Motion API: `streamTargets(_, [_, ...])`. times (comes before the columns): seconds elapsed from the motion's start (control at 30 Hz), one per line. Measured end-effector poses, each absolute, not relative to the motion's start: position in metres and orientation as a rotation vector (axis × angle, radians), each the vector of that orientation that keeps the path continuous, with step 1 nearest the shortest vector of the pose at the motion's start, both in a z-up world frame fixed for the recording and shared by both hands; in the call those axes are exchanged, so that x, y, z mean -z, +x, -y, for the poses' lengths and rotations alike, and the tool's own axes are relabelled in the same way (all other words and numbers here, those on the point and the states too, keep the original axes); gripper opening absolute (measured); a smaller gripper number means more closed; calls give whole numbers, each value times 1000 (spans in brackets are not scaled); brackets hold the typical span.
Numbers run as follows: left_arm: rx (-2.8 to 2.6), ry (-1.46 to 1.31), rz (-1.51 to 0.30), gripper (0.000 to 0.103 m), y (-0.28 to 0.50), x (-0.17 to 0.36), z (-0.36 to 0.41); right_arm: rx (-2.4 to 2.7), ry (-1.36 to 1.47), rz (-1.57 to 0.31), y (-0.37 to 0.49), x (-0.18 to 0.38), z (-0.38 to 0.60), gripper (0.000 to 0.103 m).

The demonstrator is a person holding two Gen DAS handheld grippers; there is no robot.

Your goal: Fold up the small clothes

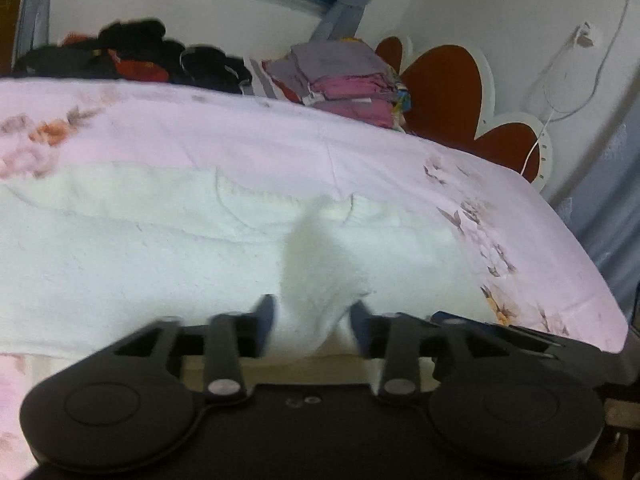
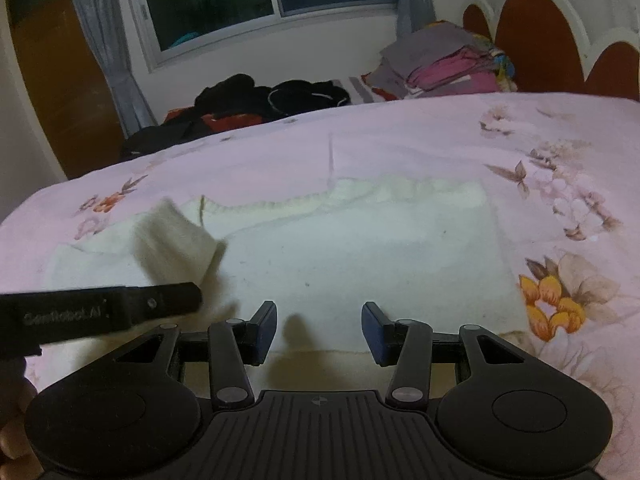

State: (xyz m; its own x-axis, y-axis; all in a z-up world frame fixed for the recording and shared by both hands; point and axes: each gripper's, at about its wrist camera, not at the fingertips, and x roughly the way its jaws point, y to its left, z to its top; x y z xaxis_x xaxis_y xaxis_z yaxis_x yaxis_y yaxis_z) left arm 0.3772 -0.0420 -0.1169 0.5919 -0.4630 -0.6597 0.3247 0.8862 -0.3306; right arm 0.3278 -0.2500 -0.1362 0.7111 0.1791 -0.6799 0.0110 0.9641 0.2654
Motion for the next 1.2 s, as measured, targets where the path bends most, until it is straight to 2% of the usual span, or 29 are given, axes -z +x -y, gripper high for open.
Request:
streamTargets(0.03, [452,-169,-797,60,376,113,39,-104,266,-775,328,136,251,47])
streamTargets(0.07, [442,-151,-775,64,370,108,35,-117,278,-773,328,135,250,47])
streamTargets(0.13, [413,-121,-750,65,361,99,24,-144,307,-774,330,134,245,49])
streamTargets(0.23, [349,-63,-745,65,346,98,0,-167,332,-766,332,133,239,75])
streamTargets(0.43, [189,-17,-796,65,326,111,-37,-141,311,-804,345,142,228,74])
streamTargets(0.5, [152,-22,-818,65,323,115,-46,-148,270,-809,352,143,220,66])
streamTargets(0.57, [105,-26,-837,64,322,121,-50,-162,241,-825,358,145,210,40])
streamTargets(0.63, [70,-32,-839,63,323,124,-53,-166,218,-836,362,148,203,35])
streamTargets(0.7, [43,-22,-832,63,325,125,-52,-194,222,-844,364,147,201,15])
streamTargets(0.73, [37,-19,-828,64,326,126,-52,-206,222,-846,363,146,201,9])
streamTargets(1.03, [-23,-44,-810,66,334,129,-57,-160,176,-722,355,107,238,8])
streamTargets(1.1, [-39,-59,-796,59,338,129,-60,-137,169,-717,355,103,250,8])
streamTargets(1.17, [-28,-72,-783,45,340,128,-61,-107,161,-719,354,103,263,8])
streamTargets(1.2, [-17,-70,-779,43,341,128,-61,-95,160,-725,354,105,269,8])
